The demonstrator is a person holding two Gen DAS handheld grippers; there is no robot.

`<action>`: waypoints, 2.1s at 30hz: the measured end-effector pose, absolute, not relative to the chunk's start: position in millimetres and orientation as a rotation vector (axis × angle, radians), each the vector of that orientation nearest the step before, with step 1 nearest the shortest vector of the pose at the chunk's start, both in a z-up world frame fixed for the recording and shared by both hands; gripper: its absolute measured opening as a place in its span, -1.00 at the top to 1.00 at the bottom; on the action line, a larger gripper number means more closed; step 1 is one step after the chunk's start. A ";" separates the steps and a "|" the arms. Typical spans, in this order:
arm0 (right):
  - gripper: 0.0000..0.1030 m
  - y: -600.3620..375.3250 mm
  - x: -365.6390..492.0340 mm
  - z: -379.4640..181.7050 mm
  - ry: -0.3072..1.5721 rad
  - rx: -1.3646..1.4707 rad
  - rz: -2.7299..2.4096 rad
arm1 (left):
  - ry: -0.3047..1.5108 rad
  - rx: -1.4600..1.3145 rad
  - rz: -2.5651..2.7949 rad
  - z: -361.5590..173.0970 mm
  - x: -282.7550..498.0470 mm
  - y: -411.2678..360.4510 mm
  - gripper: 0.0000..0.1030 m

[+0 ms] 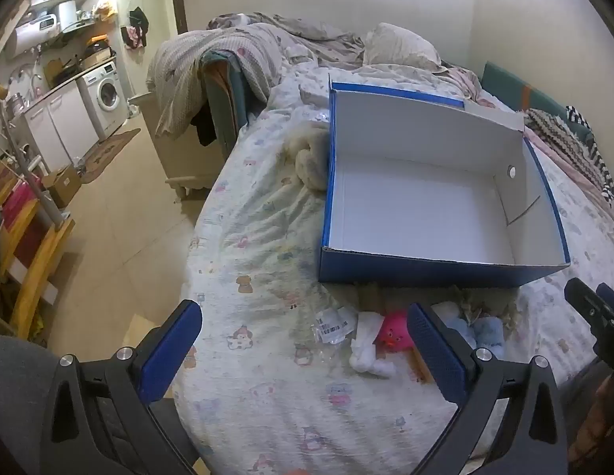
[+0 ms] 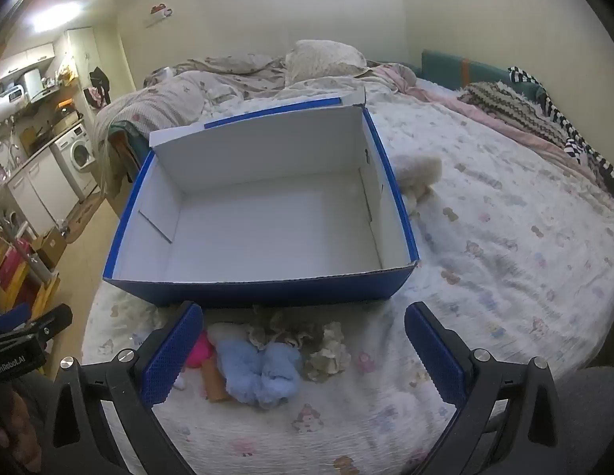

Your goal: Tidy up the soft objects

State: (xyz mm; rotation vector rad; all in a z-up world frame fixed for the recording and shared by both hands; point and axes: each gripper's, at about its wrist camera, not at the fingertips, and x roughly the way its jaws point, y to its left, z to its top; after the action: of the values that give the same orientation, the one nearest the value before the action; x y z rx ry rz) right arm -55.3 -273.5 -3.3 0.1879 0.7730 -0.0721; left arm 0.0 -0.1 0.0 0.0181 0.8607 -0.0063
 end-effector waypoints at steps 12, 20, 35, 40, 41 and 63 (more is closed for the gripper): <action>-1.00 -274.5 -53.1 -1.6 0.777 0.186 -0.071 | 0.869 0.040 0.005 -1.5 0.1 -2.1 -1.00; -1.00 -273.7 -54.6 -4.2 0.779 0.186 -0.073 | 0.872 0.033 0.000 -1.9 0.0 -1.8 -1.00; -1.00 -270.5 -54.0 -4.9 0.776 0.176 -0.077 | 0.861 0.027 0.010 -0.6 0.8 -0.3 -1.00; -1.00 -270.5 -54.0 -5.1 0.777 0.176 -0.077 | 0.869 0.015 0.010 1.5 1.8 1.6 -1.00; -1.00 -270.2 -54.0 -5.1 0.777 0.176 -0.076 | 0.869 0.014 0.010 1.8 2.3 1.8 -1.00; -1.00 -269.5 -53.9 -5.8 0.781 0.178 -0.074 | 0.869 0.012 0.009 1.0 2.3 2.8 -1.00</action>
State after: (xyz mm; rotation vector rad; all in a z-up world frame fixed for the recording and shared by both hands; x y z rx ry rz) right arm -53.9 -269.5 -5.8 0.1779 0.7809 -0.0739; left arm 2.3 2.8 1.0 0.0121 0.8691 0.0091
